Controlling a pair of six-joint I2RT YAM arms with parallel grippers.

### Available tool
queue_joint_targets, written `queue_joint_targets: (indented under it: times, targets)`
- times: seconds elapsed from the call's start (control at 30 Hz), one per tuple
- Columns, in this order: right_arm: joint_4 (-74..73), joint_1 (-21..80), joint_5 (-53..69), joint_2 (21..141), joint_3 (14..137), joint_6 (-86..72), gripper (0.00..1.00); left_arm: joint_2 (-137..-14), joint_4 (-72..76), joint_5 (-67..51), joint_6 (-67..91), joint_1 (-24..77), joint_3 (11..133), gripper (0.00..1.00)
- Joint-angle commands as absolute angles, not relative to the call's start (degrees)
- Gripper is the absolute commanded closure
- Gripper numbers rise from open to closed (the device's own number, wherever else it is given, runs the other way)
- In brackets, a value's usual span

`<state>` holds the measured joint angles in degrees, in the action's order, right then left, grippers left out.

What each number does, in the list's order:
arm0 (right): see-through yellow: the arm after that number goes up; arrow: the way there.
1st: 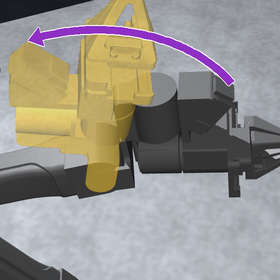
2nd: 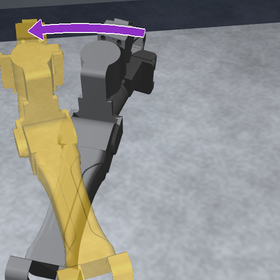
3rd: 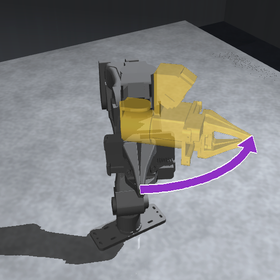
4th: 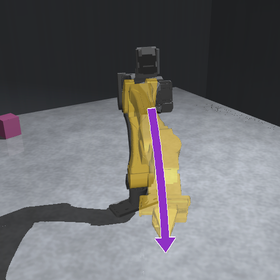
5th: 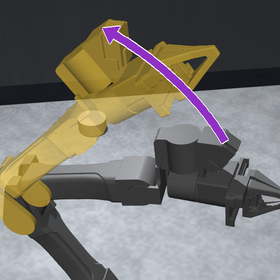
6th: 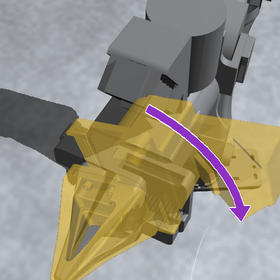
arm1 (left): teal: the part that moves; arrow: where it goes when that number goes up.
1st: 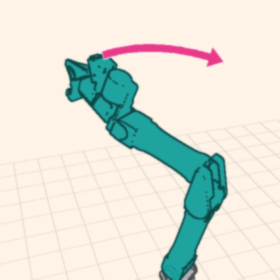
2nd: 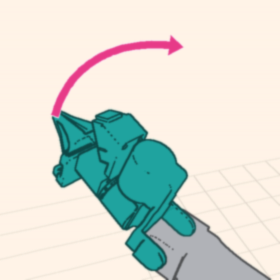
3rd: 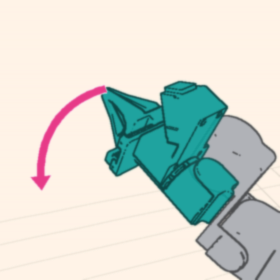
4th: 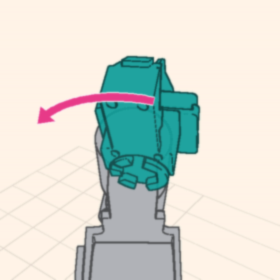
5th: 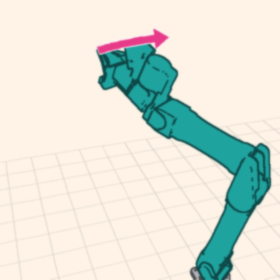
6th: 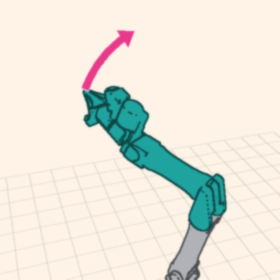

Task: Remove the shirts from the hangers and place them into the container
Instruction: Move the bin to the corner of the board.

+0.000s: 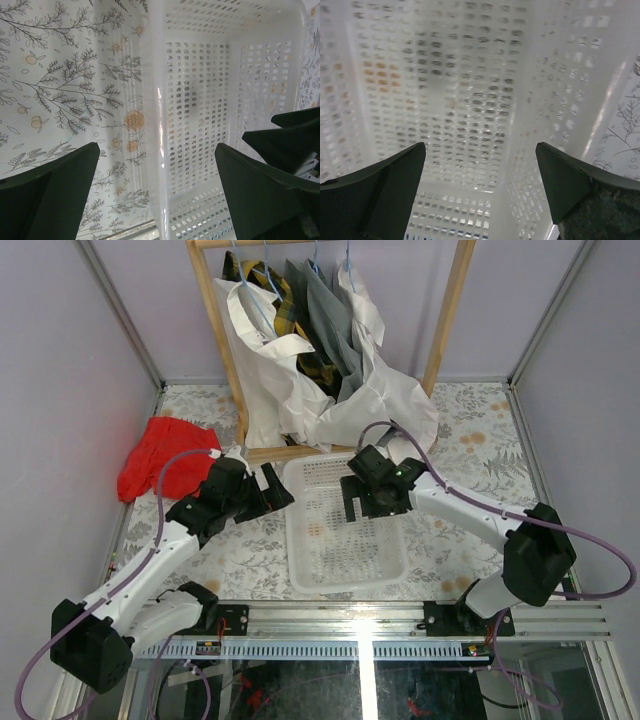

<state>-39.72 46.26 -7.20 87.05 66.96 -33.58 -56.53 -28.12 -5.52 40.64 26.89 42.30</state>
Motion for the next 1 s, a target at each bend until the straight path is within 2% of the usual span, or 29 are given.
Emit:
queue_joint_targets:
  times: [0.0, 0.13, 0.3, 0.43, 0.5, 0.57, 0.63, 0.73, 0.8, 0.97]
  targets:
    - [-36.8, 40.6, -14.6, 85.7, 61.9, -36.9, 0.01, -54.4, -21.4, -1.3, 41.3, 27.4, 40.8, 0.0]
    - [-41.0, 35.1, -24.0, 85.3, 59.7, -34.3, 0.01, -56.3, -18.6, -5.9, 39.6, 27.4, 40.3, 0.0]
    - [-42.7, 20.4, -31.8, 82.0, 58.6, -28.8, 0.01, -58.0, -16.7, -11.0, 38.0, 27.4, 41.1, 0.0]
    - [-40.4, 7.6, -29.2, 82.2, 61.0, -25.8, 0.01, -58.6, -20.9, -7.1, 35.5, 27.5, 43.6, 0.0]
    - [-42.5, 5.0, -27.5, 84.3, 65.0, -25.5, 0.01, -59.0, -22.7, -4.5, 34.7, 27.4, 44.8, 0.0]
    - [-46.3, 4.8, -23.1, 86.0, 70.1, -26.0, 0.01, -59.1, -23.6, -1.9, 34.2, 27.2, 45.5, 0.0]
    - [-47.3, 5.6, -13.4, 84.5, 73.7, -25.9, 0.01, -59.1, -24.1, 0.7, 33.2, 26.8, 46.1, 0.0]
    - [-37.4, 11.2, 1.7, 78.9, 71.9, -26.3, 0.0, -59.1, -24.3, 5.7, 31.8, 25.8, 47.2, 0.0]
    - [-34.9, 17.3, 2.2, 78.4, 70.8, -26.8, 0.0, -59.2, -24.1, 8.5, 31.4, 25.0, 47.9, 0.0]
    - [-44.8, 26.3, -5.9, 87.0, 75.7, -30.9, 0.01, -62.2, -34.0, 12.1, 31.4, 21.4, 55.2, 0.0]
